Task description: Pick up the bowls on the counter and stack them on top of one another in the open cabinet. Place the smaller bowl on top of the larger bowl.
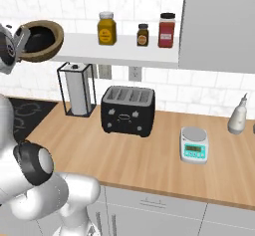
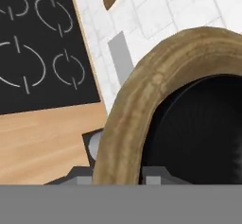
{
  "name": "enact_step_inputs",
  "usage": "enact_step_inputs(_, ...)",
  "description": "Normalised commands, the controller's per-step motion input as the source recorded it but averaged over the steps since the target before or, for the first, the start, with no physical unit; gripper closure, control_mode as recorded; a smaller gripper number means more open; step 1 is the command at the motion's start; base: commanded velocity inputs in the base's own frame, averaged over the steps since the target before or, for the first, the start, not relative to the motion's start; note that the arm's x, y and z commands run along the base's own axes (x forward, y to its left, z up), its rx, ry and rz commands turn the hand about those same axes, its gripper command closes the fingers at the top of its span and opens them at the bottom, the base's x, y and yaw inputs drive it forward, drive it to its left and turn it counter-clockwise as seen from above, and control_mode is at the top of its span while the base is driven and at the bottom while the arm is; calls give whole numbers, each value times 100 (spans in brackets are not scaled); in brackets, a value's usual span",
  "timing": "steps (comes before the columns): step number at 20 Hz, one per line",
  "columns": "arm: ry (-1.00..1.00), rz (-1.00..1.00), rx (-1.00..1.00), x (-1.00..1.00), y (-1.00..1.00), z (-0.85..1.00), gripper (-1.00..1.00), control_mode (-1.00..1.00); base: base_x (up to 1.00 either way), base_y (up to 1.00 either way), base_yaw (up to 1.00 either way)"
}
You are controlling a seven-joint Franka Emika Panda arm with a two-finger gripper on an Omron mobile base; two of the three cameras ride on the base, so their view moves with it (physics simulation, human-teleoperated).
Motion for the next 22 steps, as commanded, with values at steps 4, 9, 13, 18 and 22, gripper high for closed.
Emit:
enact_step_inputs(4, 32, 3, 0, 86, -14, 9, 100, -100, 0, 0, 0)
enact_step_inputs(9, 5, 0, 0, 26, -1, 0, 100, -100, 0, 0, 0)
enact_step_inputs(13, 0, 0, 0, 55, -7, -5, 100, -100, 0, 0, 0)
enact_step_inputs(18, -2, 0, -3, 58, -16, -25, 100, -100, 0, 0, 0)
enact_step_inputs(22, -4, 0, -1, 21, -4, -10, -100, -100, 0, 0, 0)
